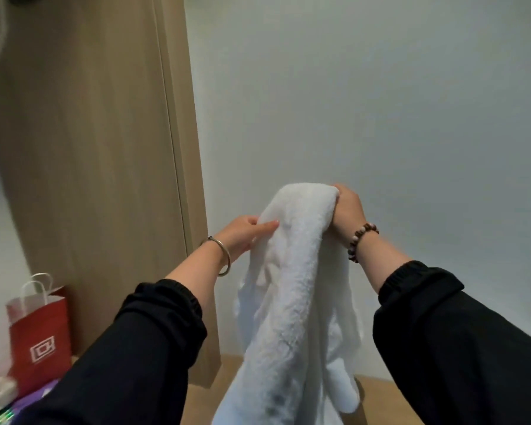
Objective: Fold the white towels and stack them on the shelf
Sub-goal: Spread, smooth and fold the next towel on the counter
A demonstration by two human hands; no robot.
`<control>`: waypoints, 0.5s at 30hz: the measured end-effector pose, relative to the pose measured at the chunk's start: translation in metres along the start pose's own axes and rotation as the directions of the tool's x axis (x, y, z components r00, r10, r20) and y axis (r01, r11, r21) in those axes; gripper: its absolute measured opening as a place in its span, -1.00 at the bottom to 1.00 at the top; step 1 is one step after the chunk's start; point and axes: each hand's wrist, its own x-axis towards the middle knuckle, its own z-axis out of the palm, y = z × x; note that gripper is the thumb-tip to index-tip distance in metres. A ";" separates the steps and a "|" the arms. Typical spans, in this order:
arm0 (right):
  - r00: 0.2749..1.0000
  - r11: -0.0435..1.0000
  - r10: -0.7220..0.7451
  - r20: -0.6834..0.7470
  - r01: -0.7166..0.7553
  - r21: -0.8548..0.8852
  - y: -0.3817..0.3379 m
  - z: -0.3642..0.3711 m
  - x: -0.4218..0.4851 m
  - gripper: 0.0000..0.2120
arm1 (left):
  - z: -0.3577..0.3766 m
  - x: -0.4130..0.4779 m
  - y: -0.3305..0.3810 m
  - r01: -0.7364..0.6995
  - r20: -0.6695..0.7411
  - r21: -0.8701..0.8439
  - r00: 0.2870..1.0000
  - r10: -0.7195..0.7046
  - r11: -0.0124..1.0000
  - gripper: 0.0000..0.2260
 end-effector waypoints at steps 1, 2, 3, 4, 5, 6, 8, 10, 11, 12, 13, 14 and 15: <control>1.000 0.999 0.007 -0.011 -0.007 -0.032 -0.002 -0.003 0.003 -0.63 | -0.003 -0.002 0.007 -0.020 -0.057 0.006 0.998 0.020 1.000 -0.77; 1.000 0.995 -0.009 -0.009 0.008 -0.100 -0.001 -0.006 0.005 -0.63 | -0.006 -0.003 0.014 -0.033 -0.127 -0.018 0.991 0.030 0.999 -0.79; 0.999 0.973 -0.028 0.018 0.032 -0.229 0.000 -0.008 0.007 -0.65 | -0.008 -0.003 0.021 -0.054 -0.202 -0.066 0.979 0.040 0.996 -0.81; 0.996 0.925 -0.054 0.068 0.076 -0.374 0.002 -0.010 0.007 -0.71 | -0.010 -0.003 0.029 -0.084 -0.282 -0.110 0.958 0.050 0.990 -0.84; 0.993 0.878 -0.024 0.117 0.077 -0.473 0.004 -0.011 0.007 -0.83 | -0.011 -0.001 0.037 -0.110 -0.351 -0.132 0.935 0.057 0.985 -0.89; 0.983 0.844 0.010 0.181 0.089 -0.528 0.005 -0.012 0.006 -0.98 | -0.012 0.001 0.044 -0.118 -0.399 -0.144 0.915 0.052 0.983 -0.95; 0.967 0.851 0.098 0.236 0.042 -0.523 0.004 -0.009 0.004 -0.68 | -0.012 0.008 0.051 -0.069 -0.438 -0.185 0.899 -0.019 0.980 -0.93; 0.966 0.907 0.113 0.231 -0.005 -0.421 -0.007 -0.003 0.001 -0.65 | -0.011 0.013 0.050 0.013 -0.421 -0.236 0.900 -0.114 0.972 -0.96; 0.962 0.926 0.106 0.251 -0.003 -0.377 -0.016 0.002 -0.004 -0.67 | -0.010 0.013 0.051 0.038 -0.414 -0.271 0.898 -0.152 0.962 -0.95; 0.958 0.942 0.080 0.275 0.018 -0.336 -0.022 0.008 -0.006 -0.71 | -0.010 0.014 0.052 0.042 -0.413 -0.324 0.892 -0.182 0.945 -0.89; 0.953 0.957 0.068 0.297 0.022 -0.289 -0.028 0.013 -0.011 -0.74 | -0.009 0.014 0.054 0.016 -0.419 -0.413 0.884 -0.206 0.910 -0.82; 0.951 0.970 0.049 0.304 0.027 -0.240 -0.033 0.019 -0.015 -0.77 | -0.007 0.014 0.057 -0.026 -0.415 -0.530 0.880 -0.232 0.848 -0.78; 0.952 0.981 0.035 0.303 0.025 -0.191 -0.037 0.023 -0.020 -0.77 | -0.006 0.014 0.061 -0.060 -0.421 -0.590 0.874 -0.243 0.805 -0.78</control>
